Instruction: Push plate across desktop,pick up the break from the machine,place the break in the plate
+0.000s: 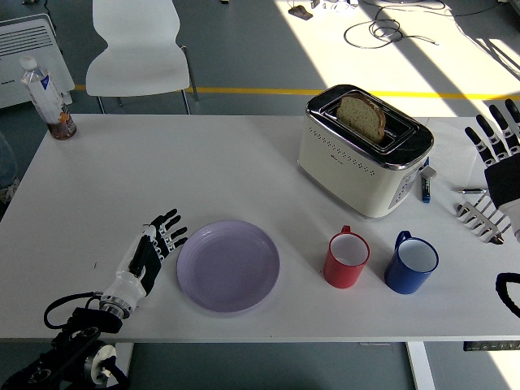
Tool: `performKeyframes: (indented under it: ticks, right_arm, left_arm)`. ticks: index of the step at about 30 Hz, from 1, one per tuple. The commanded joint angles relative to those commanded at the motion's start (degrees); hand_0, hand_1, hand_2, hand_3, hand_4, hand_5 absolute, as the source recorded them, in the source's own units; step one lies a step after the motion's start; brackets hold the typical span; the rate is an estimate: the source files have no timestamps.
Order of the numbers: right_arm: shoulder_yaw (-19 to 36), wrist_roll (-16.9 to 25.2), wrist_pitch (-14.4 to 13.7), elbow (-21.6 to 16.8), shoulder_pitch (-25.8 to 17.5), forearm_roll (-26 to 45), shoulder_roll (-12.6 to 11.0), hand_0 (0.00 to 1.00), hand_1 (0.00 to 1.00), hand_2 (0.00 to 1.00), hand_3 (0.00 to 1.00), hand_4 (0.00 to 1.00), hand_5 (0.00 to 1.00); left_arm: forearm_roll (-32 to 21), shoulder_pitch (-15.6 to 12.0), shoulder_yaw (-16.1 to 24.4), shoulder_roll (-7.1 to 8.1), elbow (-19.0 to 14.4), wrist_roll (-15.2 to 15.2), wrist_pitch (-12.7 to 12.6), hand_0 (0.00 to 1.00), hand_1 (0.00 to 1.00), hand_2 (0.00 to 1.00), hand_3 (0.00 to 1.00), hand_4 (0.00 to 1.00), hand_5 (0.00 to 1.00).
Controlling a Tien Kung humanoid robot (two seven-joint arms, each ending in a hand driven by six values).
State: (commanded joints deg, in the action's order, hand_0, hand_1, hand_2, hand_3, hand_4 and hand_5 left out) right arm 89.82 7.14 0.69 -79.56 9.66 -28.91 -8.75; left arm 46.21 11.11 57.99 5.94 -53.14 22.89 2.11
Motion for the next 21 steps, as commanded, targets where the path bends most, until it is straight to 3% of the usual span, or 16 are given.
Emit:
performKeyframes:
  ticks: [13, 21]
  right_arm:
    - [-0.2, 0.0, 0.0, 0.1, 0.2, 0.1, 0.2, 0.792, 0.771, 0.813, 0.81, 0.599, 0.643]
    - [-0.1, -0.1, 0.0, 0.1, 0.3, 0.1, 0.3, 0.791, 0.771, 0.813, 0.81, 0.599, 0.643]
  left_arm:
    - [-3.1, 1.3, -2.6, 0.46, 0.2, 0.0, 2.4, 0.788, 0.855, 0.942, 0.926, 0.54, 0.998]
    - [-5.4, 2.7, -3.5, -0.21, 1.8, -0.6, 3.4, 0.784, 0.852, 0.938, 0.924, 0.539, 0.998]
